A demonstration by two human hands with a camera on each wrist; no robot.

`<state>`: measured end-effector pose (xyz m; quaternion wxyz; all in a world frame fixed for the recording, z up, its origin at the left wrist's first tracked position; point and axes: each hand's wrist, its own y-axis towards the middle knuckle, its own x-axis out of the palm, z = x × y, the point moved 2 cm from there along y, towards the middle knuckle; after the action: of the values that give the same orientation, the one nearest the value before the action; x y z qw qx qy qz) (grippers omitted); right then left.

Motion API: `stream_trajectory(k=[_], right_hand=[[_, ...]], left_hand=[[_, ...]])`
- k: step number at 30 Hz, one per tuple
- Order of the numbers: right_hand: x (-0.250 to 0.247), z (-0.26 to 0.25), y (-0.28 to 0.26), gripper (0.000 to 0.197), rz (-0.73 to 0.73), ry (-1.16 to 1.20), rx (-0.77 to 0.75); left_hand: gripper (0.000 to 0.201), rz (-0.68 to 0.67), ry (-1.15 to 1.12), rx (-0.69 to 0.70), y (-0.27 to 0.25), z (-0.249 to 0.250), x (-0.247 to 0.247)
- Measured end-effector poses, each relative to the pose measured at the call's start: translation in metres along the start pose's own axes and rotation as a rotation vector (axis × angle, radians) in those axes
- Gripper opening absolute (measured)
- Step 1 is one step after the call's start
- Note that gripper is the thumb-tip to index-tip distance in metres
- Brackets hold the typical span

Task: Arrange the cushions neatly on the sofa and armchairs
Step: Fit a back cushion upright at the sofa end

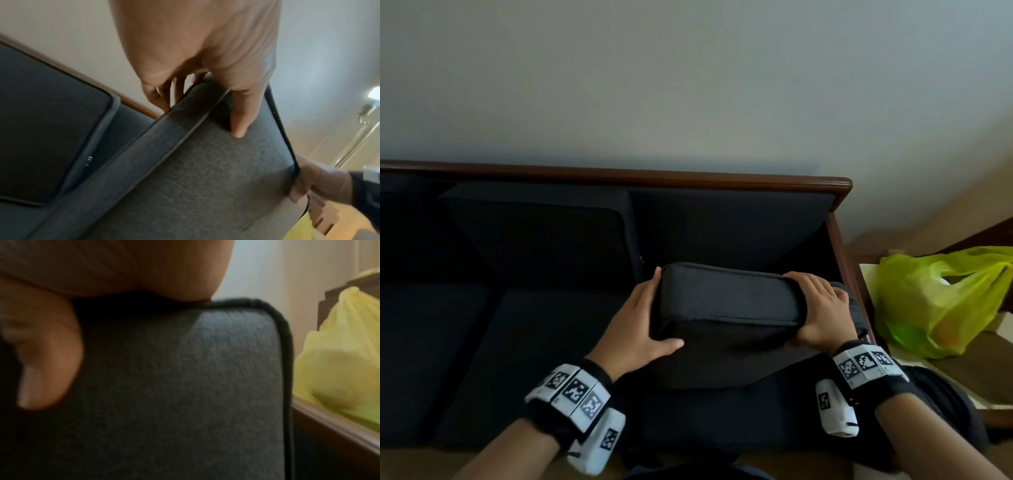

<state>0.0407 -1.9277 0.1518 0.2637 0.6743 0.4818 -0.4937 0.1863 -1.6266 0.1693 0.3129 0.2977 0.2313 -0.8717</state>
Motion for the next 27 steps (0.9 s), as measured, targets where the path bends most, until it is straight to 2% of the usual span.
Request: stream_trajectory(k=[3, 7, 9, 12, 15, 18, 22, 27], right_hand=[[-0.008, -0.002, -0.006, 0.109, -0.088, -0.123, 0.043], [-0.027, -0.04, -0.017, 0.119, -0.085, -0.034, -0.161], [-0.035, -0.052, -0.023, 0.12, -0.059, 0.02, -0.204], [-0.044, -0.043, -0.035, 0.11, 0.01, 0.107, -0.178], [-0.048, -0.027, -0.054, 0.102, 0.088, 0.221, -0.141], [-0.05, -0.013, -0.069, 0.101, 0.159, 0.291, -0.097], [-0.047, 0.008, -0.086, 0.103, 0.235, 0.35, -0.045], [-0.056, 0.028, -0.093, 0.102, 0.345, 0.517, 0.044]], left_hand=[[0.122, 0.017, 0.032, 0.064, 0.017, 0.019, 0.01], [0.119, -0.066, 0.054, 0.259, 0.027, 0.045, 0.024], [0.115, -0.142, 0.0, 0.318, 0.029, 0.054, 0.036], [0.115, -0.181, -0.056, 0.326, 0.035, 0.05, 0.054], [0.129, -0.202, 0.139, 0.235, 0.039, 0.026, 0.078], [0.131, -0.266, 0.244, 0.155, 0.035, 0.002, 0.104], [0.118, -0.212, 0.267, 0.15, 0.038, 0.002, 0.119], [0.092, -0.184, 0.382, 0.264, 0.062, 0.038, 0.113]])
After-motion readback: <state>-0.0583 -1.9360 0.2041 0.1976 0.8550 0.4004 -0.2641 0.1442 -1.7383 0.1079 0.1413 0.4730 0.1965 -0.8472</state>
